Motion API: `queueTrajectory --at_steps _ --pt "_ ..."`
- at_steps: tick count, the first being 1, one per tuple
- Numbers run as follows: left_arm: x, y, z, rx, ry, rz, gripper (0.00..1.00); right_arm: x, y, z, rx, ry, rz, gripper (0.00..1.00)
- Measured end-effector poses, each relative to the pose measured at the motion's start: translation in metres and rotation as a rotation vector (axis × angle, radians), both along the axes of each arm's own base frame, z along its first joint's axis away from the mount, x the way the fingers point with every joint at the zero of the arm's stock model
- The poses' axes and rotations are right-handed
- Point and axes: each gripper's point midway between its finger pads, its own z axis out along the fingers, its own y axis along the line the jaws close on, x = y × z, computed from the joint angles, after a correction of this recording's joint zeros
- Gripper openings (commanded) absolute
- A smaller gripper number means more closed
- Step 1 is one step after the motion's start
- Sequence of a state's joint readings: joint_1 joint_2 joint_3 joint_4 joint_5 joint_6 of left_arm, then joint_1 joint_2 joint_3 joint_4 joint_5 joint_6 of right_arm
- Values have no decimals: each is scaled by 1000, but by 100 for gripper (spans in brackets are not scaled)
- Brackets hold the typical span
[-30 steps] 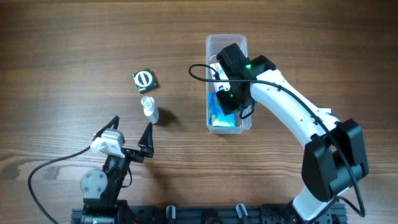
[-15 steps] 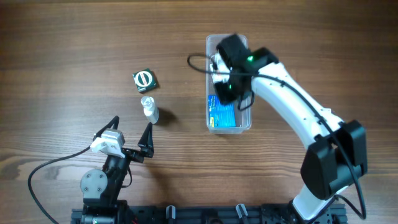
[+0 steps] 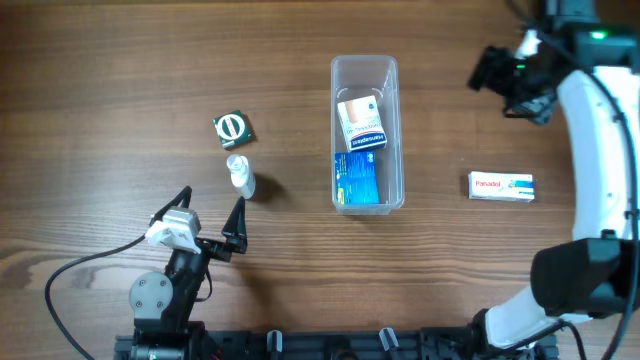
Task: Pack container
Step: 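Lower the Vicks box into the container beside Hansaplast, release, then move right gripper to the white Panadol box and grasp it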
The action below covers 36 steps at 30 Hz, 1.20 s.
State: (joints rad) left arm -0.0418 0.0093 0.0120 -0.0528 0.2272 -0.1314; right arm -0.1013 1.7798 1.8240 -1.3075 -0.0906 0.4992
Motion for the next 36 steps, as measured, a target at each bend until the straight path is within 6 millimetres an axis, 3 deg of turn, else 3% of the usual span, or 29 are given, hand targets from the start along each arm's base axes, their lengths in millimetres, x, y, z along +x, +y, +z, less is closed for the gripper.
queueTrajectory --at_steps 4,6,12,16,19,30,36 --pt "0 0 0 0 0 0 100 -27 -41 -32 102 126 -359 100" --pt "0 0 0 0 0 0 100 -38 -51 -49 129 179 -476 100" --pt "0 0 0 0 0 0 100 -49 -46 -108 169 233 -589 100" --pt "0 0 0 0 0 0 100 -71 -39 -151 196 306 -728 100" --pt "0 0 0 0 0 0 100 -77 -39 -168 203 311 -804 99" --pt "0 0 0 0 0 0 100 -90 -74 -172 -4 278 -927 99" --pt "0 0 0 0 0 0 100 -90 -79 -174 -30 272 -944 100"
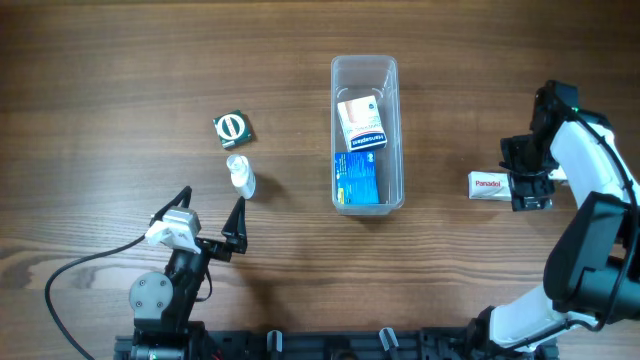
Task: Pack container
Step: 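Move right gripper to the white Panadol box and grasp it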
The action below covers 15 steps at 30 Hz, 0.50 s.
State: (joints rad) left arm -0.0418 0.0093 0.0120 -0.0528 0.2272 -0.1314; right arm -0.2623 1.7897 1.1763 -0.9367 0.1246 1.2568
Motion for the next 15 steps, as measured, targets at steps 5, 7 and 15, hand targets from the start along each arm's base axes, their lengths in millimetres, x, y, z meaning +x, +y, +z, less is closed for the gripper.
queueTrajectory --at_steps 5,7,15 --pt "0 0 0 0 0 0 100 4 1 -9 1 6 8 99" --pt "0 0 0 0 0 0 100 8 0 -11 -2 -6 15 100" --pt "0 0 0 0 0 0 100 13 6 -14 32 -26 28 100"
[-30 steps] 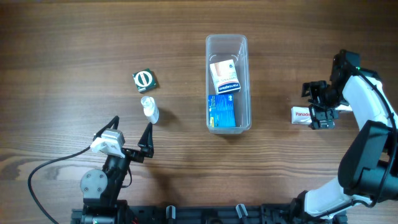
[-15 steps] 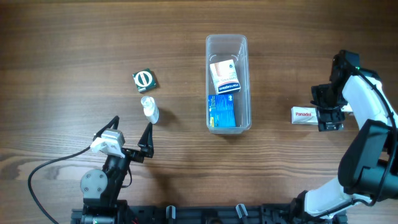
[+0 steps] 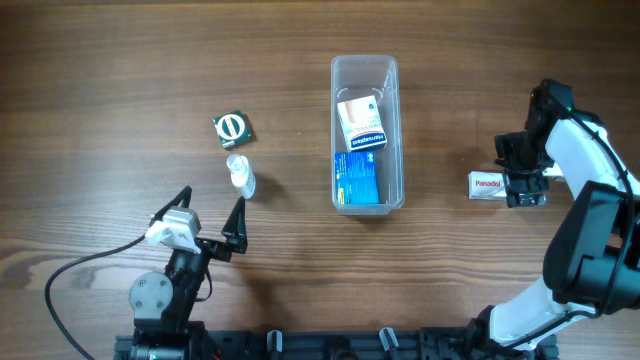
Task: Pack container
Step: 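Move right gripper to the white Panadol box and grasp it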
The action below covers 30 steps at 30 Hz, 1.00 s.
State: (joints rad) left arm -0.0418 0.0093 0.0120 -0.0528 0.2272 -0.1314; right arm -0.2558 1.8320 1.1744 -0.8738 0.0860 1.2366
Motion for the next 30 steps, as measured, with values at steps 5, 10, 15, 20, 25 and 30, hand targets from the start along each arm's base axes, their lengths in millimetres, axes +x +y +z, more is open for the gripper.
queueTrajectory --at_steps 5,10,15,20,25,30 --pt "0 0 0 0 0 0 100 1 2 0 10 -6 4 99" --pt "0 0 0 0 0 0 100 2 2 -1 10 -4 16 100" --pt "0 0 0 0 0 0 100 0 2 -1 12 3 27 100" --pt "0 0 0 0 0 0 100 0 3 -1 16 3 30 100" --pt "0 0 0 0 0 0 100 0 3 -1 19 2 30 100" --pt "0 0 0 0 0 0 100 8 4 -7 15 -39 35 99"
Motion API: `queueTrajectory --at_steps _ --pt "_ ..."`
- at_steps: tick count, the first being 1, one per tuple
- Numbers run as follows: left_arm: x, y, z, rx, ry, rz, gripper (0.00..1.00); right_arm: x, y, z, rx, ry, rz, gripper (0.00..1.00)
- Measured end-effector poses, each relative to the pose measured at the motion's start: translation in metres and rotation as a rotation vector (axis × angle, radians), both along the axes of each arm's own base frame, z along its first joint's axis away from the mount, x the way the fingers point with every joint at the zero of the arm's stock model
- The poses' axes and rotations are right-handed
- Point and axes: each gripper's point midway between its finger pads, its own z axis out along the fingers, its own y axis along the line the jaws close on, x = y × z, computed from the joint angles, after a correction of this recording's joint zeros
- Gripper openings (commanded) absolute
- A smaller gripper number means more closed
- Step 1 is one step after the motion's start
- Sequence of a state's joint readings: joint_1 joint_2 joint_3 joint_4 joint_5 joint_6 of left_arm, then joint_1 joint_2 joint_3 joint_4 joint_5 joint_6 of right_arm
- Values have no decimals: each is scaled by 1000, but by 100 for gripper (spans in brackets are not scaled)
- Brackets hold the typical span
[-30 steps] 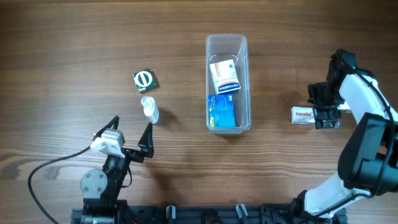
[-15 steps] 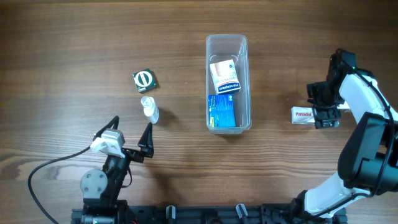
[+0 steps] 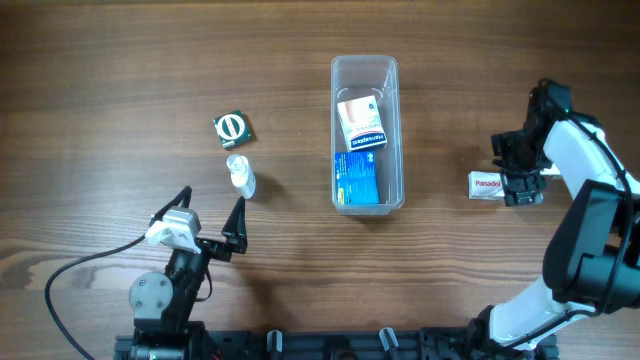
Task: Pack container
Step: 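Move right gripper to the white Panadol box and grasp it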
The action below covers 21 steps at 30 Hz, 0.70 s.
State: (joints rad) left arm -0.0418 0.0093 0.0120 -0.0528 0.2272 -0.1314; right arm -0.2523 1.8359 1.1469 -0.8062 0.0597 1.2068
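Observation:
A clear plastic container stands at the table's middle and holds a white and orange box and a blue box. To its right lies a white Panadol box. My right gripper is down over that box's right end and hides it, with its fingers open astride the box. Left of the container lie a small green and white packet and a small white bottle on its side. My left gripper stands open just below the bottle, holding nothing.
The table is bare brown wood. The left arm's base and its cable sit at the front left. The right arm's white links run down the right edge.
My right gripper has shifted slightly to the left over the Panadol box. The box, the container and the left arm have not moved.
My right gripper first hung high at the back right, far from the Panadol box. Then it was down at the box's right end, then a little further left, and now covers the right end. The left arm stayed still throughout.

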Motion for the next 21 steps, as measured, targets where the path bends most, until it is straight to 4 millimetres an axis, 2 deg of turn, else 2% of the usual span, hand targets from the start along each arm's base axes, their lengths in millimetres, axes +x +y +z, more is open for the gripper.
queueTrajectory --at_steps 7,10,16,21 --pt "0 0 0 0 0 0 100 -6 6 -10 27 10 3 99" --pt "0 0 0 0 0 0 100 -6 7 -11 29 11 2 88" --pt "0 0 0 0 0 0 100 -10 4 -11 11 26 5 84" --pt "0 0 0 0 0 0 100 -14 -2 -11 -21 46 3 72"
